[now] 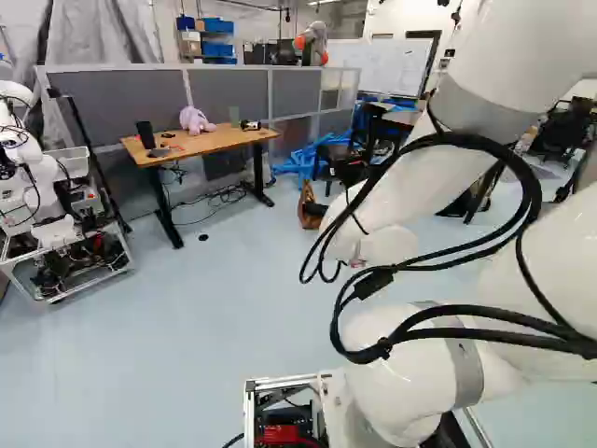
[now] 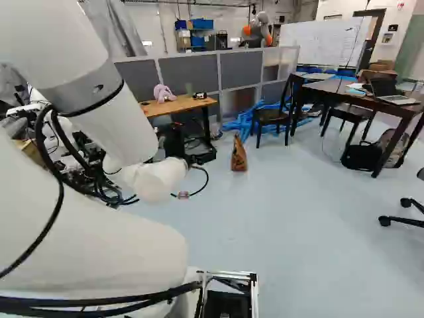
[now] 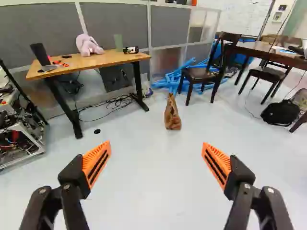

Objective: Pick up the bag on the ground and place it on the table

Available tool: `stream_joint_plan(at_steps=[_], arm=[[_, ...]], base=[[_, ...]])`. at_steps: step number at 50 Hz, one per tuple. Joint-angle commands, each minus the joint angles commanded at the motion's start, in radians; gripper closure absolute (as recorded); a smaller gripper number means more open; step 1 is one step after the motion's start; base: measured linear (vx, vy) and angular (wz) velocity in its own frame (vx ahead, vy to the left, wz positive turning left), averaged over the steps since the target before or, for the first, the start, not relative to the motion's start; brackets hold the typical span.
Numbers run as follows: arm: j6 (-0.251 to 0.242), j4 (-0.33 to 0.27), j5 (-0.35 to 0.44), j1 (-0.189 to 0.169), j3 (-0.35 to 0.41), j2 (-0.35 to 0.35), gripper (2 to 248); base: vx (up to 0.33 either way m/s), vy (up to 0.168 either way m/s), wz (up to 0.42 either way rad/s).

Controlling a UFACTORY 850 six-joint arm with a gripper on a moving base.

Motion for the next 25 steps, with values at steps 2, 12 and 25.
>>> stream_joint_plan(at_steps=[2,12,25], arm=[[0.000,0.000,0.000,0.000,0.000,0.000,3],[0.000,0.000,0.000,0.000,0.000,0.000,3],[0.000,0.000,0.000,0.000,0.000,0.000,3]], base=[[0.000,0.000,0.000],[0.045,-0.005,-0.004],[0.064,0.000,-0.007]])
